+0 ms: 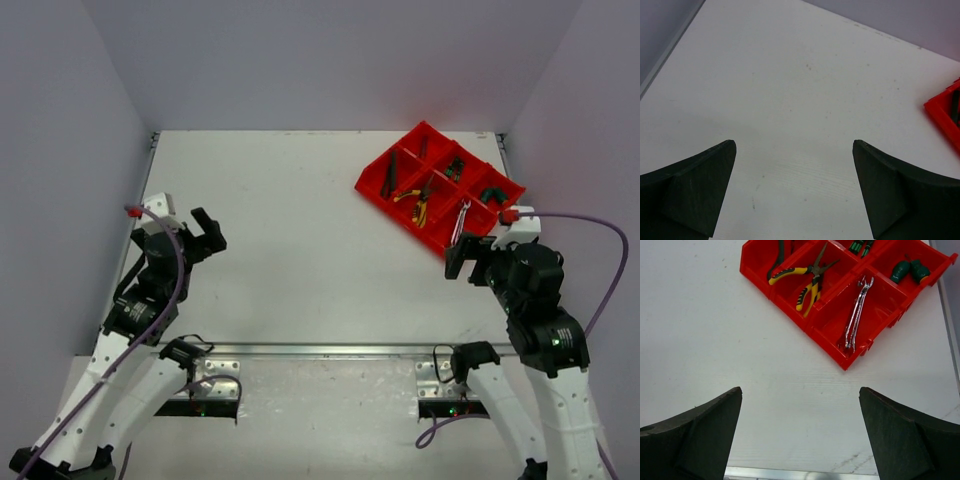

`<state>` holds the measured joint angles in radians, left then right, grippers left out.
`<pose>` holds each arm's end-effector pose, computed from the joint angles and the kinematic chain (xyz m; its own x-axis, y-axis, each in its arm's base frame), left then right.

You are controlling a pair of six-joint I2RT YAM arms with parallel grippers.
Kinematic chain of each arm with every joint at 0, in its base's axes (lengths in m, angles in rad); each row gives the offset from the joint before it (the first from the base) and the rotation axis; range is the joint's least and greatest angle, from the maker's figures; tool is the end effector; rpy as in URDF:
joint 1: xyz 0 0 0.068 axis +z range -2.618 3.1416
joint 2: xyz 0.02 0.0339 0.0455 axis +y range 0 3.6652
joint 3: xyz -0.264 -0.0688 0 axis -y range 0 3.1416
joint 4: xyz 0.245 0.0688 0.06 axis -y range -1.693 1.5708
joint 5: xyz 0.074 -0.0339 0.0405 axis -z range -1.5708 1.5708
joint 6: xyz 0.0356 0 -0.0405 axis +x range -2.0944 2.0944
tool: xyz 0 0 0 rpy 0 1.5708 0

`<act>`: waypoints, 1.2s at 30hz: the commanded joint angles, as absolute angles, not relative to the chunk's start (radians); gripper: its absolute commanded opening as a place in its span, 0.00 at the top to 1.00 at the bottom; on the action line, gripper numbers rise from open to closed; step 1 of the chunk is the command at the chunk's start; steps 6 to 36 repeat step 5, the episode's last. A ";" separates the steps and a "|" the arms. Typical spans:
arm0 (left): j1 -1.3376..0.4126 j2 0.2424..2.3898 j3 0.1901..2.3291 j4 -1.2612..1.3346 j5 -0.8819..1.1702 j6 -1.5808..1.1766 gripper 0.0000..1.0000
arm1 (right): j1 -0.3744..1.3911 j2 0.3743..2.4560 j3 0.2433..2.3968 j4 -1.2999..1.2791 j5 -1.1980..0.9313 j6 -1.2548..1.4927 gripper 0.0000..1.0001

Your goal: Sort the tools into containers

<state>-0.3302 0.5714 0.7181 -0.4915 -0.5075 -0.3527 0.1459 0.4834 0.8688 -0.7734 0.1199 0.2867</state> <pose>0.1290 -0.0259 0.3159 -0.2485 -0.2340 -0.9400 -0.2506 0.9529 -0.1709 0.0916 0.0092 0.3425 -0.3689 0.2296 -0.9007 0.0725 0.9732 0.2184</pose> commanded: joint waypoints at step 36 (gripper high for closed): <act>-0.319 0.569 0.722 -0.420 -0.469 -0.325 0.00 | 0.143 0.479 0.808 -0.732 0.118 0.283 0.01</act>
